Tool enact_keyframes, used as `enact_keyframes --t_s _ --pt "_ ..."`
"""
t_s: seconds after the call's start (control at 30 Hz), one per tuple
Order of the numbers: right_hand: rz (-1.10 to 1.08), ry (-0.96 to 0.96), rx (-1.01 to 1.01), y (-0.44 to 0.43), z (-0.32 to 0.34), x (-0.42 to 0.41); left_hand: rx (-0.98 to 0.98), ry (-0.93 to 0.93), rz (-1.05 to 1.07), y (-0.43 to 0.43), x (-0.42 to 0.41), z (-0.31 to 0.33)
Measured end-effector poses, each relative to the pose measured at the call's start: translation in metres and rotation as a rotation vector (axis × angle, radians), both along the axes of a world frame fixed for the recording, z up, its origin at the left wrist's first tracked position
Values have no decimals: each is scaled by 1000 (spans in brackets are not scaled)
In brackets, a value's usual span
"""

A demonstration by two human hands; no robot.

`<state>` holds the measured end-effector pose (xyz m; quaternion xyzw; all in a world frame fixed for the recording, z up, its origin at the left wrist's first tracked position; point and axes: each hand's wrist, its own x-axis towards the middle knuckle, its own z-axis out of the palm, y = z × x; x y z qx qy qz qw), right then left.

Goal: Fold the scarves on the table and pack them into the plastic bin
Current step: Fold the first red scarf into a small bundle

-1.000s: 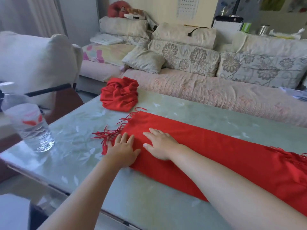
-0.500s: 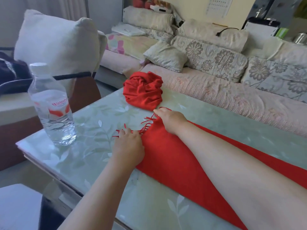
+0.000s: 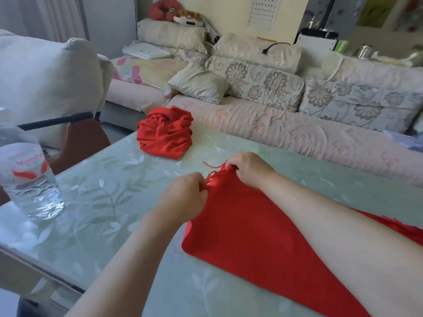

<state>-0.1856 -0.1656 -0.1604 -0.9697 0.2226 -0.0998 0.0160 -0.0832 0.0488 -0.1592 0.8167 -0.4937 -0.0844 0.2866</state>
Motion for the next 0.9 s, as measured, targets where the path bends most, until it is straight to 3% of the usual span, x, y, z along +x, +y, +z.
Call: enact_keyframes --t_s 0.37,0.53,0.7,0.8,0.9 --pt "-251 -156 49 -29 7 -260 -37 143 -587 -80 -198 34" --pt "-402 -42 70 -37 -9 -333 28 201 -638 -109 -264 15" --pt "-475 -53 57 -45 -16 -373 1 307 -661 -125 -312 -2" --pt "-467 97 77 -37 -26 -390 177 451 -826 -120 -332 -16" --pt "-506 229 56 -27 -27 -394 123 464 -811 -119 -331 -26"
